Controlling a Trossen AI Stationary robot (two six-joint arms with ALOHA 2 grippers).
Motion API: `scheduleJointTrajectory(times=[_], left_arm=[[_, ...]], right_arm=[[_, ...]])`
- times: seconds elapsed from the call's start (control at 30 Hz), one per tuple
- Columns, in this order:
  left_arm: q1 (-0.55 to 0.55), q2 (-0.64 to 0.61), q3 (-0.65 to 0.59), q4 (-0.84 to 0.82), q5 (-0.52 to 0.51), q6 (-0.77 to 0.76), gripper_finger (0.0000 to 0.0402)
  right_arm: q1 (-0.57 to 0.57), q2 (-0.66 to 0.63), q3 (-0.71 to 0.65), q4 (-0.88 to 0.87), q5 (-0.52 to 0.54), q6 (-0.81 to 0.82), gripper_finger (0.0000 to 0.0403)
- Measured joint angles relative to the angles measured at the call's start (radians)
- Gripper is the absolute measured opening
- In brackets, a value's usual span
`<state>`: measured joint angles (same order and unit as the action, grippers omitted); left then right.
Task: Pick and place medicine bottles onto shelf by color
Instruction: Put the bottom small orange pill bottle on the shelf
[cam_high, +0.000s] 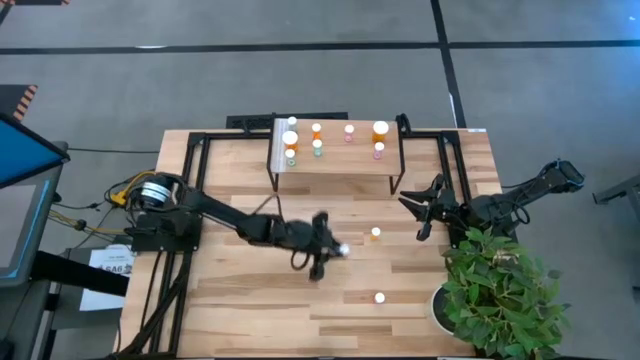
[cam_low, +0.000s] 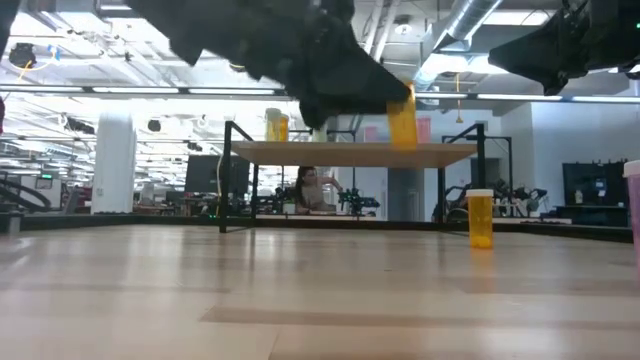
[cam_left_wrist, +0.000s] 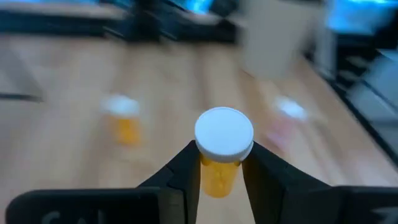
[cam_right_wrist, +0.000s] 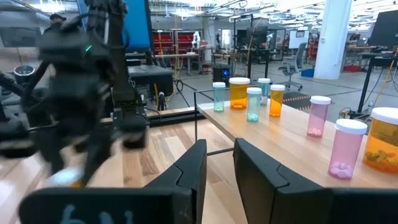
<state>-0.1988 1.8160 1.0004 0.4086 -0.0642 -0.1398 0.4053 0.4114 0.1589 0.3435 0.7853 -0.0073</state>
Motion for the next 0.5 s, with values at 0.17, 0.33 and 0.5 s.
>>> scheduleJointTrajectory(times=[0.17,0.33,0.5], left_arm=[[0.094,-0.088,0.000,0.004,-0.174,0.000,0.0087],[0.198,-0.103,0.080,-0.100,-0.187,0.014,0.0087],[0.283,-0.069,0.234,-0.293,-0.262,0.017,0.0087]], right_arm=[[0.000,0.000,0.000,0.001,0.000,0.000,0.0102],[0.000,0.000,0.000,0.003,0.000,0.000,0.0102],[-0.011,0.000,0.000,0.004,0.000,0.000,0.0102]])
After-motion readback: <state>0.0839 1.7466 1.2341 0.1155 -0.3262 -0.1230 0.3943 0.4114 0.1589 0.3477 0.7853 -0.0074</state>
